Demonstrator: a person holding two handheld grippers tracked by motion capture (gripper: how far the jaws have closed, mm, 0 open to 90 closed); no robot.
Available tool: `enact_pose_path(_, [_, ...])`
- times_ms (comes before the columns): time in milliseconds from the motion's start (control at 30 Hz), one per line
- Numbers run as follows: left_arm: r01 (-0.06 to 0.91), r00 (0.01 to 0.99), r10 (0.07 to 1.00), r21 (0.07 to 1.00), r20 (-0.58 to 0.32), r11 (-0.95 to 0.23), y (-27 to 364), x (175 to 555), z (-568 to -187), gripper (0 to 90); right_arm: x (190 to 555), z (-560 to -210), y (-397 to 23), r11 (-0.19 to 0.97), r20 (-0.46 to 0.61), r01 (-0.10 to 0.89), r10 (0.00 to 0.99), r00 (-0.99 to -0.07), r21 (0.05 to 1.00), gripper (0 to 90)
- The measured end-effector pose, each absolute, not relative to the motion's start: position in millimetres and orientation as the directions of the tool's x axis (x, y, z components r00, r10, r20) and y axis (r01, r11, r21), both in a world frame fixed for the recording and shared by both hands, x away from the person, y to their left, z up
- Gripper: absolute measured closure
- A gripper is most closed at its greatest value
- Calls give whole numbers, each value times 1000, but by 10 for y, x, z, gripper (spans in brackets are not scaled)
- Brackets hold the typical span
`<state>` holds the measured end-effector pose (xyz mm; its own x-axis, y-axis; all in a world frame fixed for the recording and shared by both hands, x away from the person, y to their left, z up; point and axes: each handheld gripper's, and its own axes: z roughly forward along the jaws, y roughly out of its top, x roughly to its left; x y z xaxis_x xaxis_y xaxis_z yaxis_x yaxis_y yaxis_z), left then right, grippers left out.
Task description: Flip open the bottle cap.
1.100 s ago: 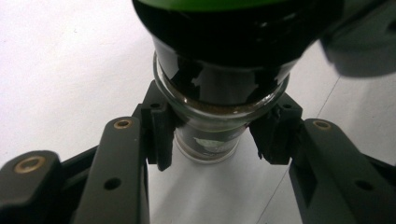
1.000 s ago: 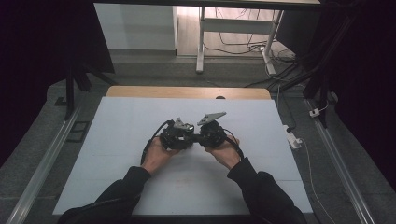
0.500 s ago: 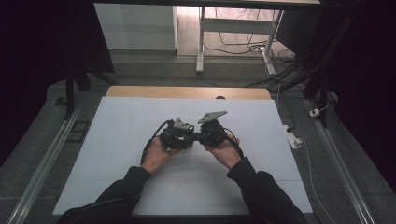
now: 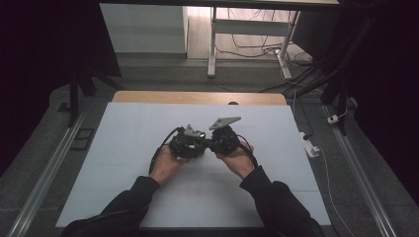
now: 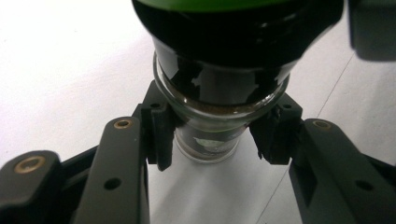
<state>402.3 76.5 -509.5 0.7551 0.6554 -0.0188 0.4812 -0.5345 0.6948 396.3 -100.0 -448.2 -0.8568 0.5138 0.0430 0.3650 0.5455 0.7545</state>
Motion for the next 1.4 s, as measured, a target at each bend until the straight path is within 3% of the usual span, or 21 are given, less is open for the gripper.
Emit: enact_pose_path(1400, [478, 752, 659, 708, -25, -519, 774, 4016, -5116, 535, 4319, -4411, -1020, 450, 88, 417, 590, -803, 790, 893])
